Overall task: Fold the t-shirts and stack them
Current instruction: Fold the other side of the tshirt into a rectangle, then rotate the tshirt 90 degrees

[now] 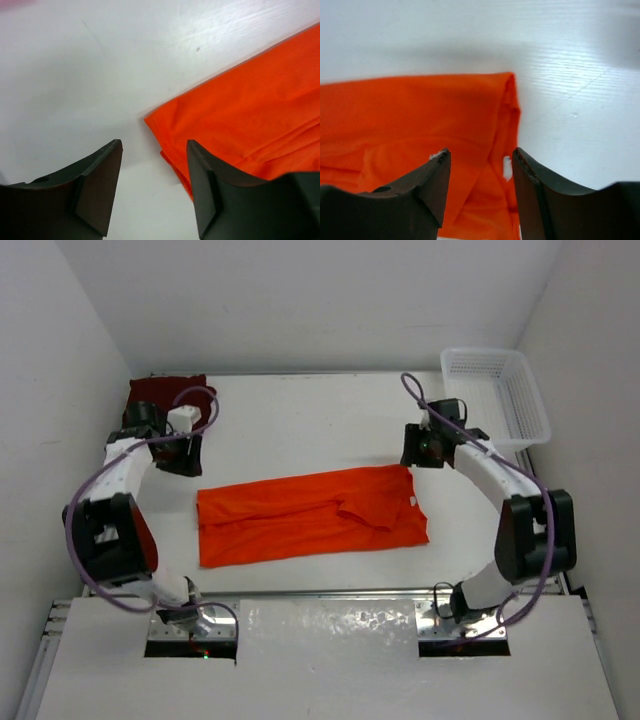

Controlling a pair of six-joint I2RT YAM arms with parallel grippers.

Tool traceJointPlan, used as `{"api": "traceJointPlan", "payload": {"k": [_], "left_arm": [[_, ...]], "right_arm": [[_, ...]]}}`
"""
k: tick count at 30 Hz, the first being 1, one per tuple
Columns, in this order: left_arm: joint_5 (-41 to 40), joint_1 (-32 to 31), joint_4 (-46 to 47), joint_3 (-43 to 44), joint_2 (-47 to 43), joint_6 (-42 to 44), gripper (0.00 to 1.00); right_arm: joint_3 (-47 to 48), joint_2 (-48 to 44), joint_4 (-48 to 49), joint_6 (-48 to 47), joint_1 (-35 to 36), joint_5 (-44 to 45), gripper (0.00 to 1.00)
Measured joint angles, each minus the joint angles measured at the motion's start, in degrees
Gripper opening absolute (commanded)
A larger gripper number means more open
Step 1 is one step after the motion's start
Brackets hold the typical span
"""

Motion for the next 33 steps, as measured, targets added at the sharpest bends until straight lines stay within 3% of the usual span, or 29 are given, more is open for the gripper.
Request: {"api": "traceJointPlan", "payload": {"k": [2,4,6,8,11,14,20,25,29,30,33], "left_arm": [[1.22,-0.55,-0.68,0.44,-4.55,2.86,0.41],[2.45,-1.42,-2.14,0.33,-6.95,6.05,0.43],[3.23,-3.04,-2.95,-1.62,-6.78,8.22,0.46],[3.17,-5.11,-2.97,-5.9,-5.38,9.33,0.45],[1.79,-8.04,-3.61,-12.31,-2.12,9.7,0.36],[-0.28,-9.31,-4.24,-14.73,0.28,9.75,0.36],[-3.5,-9.27,-2.97,-15.69,0.98,9.38,0.35],[-3.45,-9.27,-3.39,-15.34,1.07,9.29,0.42],[-1.77,-9.27,-6.84,-11.72,0.85,9.77,0.51],[-0.79,-9.27,-8.33,-9.86,0.63,9.94,0.53],[2.14,-9.2,-11.34,-3.56,-1.18,10.56,0.58]], "right_arm": [[-0.42,-4.15,-2.01,-0.5,4.7,4.85,0.43],[-1.6,-7.65,-2.1,-0.44,10.75,7.67,0.37],[-3.82,-9.42,-0.04,0.37,15.91,6.6,0.34],[-6.91,-8.98,3.61,2.01,19.41,3.8,0.24],[-8.55,-2.99,7.52,4.98,21.14,-0.13,0.14],[-10.32,2.75,11.26,7.87,22.6,-3.1,0.11],[-14.71,5.66,14.19,11.74,23.58,-6.14,0.06],[-13.05,5.81,12.26,10.29,22.62,-6.12,0.15],[-6.62,4.48,5.6,6.58,22.49,-3.54,0.32],[-4.83,3.23,3.76,5.88,22.23,-2.86,0.42],[-1.36,-3.54,0.04,4.94,20.68,-1.38,0.51]]}}
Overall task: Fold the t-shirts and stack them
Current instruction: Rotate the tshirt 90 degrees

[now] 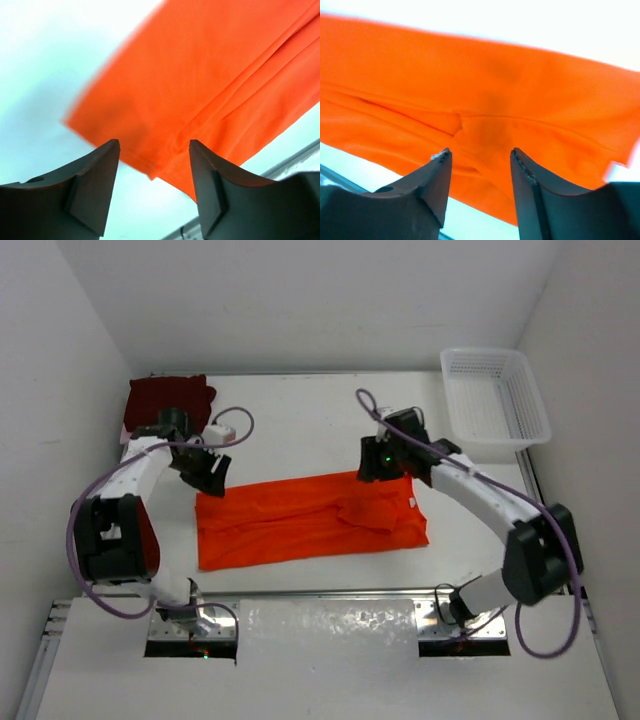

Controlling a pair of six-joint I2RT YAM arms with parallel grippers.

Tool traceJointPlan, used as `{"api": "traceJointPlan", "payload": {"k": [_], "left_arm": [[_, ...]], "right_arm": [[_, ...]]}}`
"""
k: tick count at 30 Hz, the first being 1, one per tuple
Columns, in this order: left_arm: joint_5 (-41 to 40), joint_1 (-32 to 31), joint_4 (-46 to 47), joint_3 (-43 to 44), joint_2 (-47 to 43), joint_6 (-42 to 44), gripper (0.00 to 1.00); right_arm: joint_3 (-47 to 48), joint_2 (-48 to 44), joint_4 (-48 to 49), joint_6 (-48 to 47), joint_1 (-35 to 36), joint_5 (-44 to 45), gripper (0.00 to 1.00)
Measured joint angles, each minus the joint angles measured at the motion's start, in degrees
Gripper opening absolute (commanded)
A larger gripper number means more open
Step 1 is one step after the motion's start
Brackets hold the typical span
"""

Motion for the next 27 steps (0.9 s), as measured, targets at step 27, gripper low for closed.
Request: {"api": "traceJointPlan", "payload": {"k": [27], "left_arm": [[-8.55,6.32,15.58,1.53,11.85,-10.16,0.68]], "right_arm": [[-22.82,-2.91,4.35,7.06,-17.64,0.37,0.24]]}}
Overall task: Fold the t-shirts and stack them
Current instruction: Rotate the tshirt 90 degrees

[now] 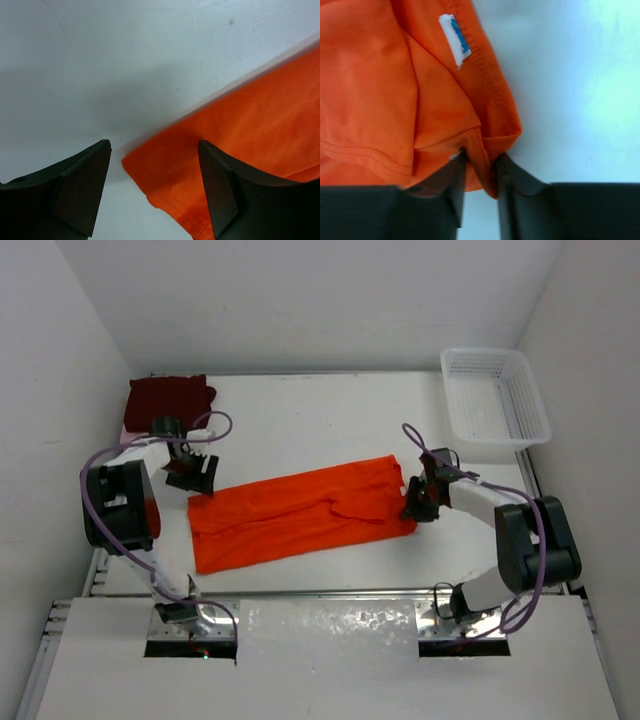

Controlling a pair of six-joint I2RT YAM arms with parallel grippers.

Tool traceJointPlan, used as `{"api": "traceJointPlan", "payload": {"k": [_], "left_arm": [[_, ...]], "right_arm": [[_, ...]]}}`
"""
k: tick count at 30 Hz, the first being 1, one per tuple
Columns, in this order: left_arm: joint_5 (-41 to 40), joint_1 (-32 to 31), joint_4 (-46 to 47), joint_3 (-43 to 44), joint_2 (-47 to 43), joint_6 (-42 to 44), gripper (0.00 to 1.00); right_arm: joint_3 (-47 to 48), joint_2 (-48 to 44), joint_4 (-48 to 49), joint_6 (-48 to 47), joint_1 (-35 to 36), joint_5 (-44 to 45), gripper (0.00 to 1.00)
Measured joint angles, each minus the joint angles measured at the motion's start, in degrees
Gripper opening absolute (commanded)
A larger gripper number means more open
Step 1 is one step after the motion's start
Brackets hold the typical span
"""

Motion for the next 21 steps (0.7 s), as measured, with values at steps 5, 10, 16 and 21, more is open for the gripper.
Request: {"api": "traceJointPlan", "payload": {"k": [5,10,16,21], "left_arm": [[-0.09,2.49,-1.29,-1.55,-1.79,0.98,0.68],[-0.63,6.45,-2.16,-1.07,-3.19,1.81,0.68],[-0.85,7.87,-3.58,0.74,-3.37,3.15,0.68],[1.51,7.87,-5.7,2.27,-3.19,4.11,0.69]], "right_arm": [[7.32,7.48,-0.39,-2.01,0.44,0.09,0.16],[24.0,20.24,-5.99,-5.84,2.6,2.14,0.09],[48.13,36.24,-11.67,-8.7,3.72,6.03,0.1],[77.11,53.81,-18.38,-10.12,3.41,9.09,0.17]]}}
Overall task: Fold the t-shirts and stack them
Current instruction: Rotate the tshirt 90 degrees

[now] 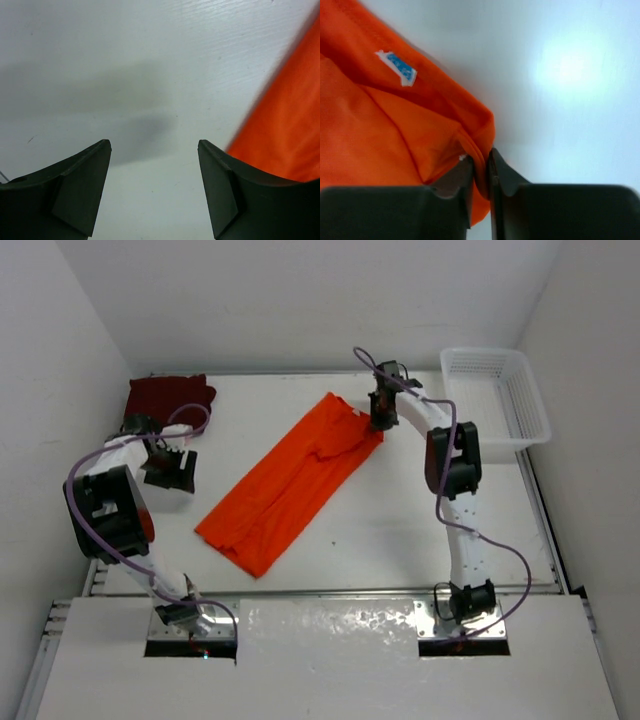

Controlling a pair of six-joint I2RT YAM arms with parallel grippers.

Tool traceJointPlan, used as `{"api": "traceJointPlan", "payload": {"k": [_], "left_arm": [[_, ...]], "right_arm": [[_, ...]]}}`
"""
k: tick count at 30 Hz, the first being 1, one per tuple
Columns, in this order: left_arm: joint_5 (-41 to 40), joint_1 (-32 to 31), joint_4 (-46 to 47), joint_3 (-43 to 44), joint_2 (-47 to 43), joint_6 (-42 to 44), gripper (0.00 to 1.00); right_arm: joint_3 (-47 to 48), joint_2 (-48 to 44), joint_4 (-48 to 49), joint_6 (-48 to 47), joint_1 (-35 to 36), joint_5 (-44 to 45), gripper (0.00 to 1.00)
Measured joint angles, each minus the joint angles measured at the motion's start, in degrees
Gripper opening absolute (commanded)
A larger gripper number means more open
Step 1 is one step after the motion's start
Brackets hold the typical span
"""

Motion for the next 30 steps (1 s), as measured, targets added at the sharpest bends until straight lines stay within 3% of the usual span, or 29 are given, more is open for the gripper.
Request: {"api": "traceJointPlan", "payload": {"k": [2,4,9,14,18,22,25,28,29,30], "left_arm": [[1.03,-0.2,-0.98,0.94,0.57,0.33,0.69],[1.6,-0.72,-1.6,1.79,1.51,0.76,0.69],[2.03,-5.51,-2.56,1.97,2.54,2.27,0.69],[4.79,-9.99,-3.15,2.01,3.1,2.16,0.69],[5.42,-10.21,-3.32,2.01,3.54,2.05,0.67],[5.27,-10.19,-3.34,2.01,3.3,2.62,0.65],[5.03,-10.19,-3.28,1.99,1.2,3.54,0.64],[5.16,-10.19,-2.1,1.2,-4.04,4.5,0.63],[5.22,-10.21,-1.7,0.76,-5.88,4.57,0.63],[5.18,-10.25,-1.05,0.15,-8.13,4.5,0.63]], "right_arm": [[13.46,8.17,0.09,0.22,-0.61,0.72,0.24],[18.88,12.2,4.44,1.44,-1.6,0.48,0.51],[21.94,15.56,15.76,5.07,-4.46,-0.26,0.99],[21.97,17.73,25.59,7.26,-6.49,-0.39,0.99],[16.55,13.22,24.59,6.47,-7.08,-0.63,0.99],[3.61,-0.5,20.92,5.53,-5.99,-1.11,0.99],[-15.58,-19.26,20.37,6.25,-2.4,-1.18,0.98],[-39.36,-40.28,24.76,10.54,5.84,-2.16,0.62],[-47.01,-46.14,27.76,12.87,9.77,-3.48,0.29],[-53.86,-50.66,29.31,15.63,13.84,-4.98,0.22]]}}
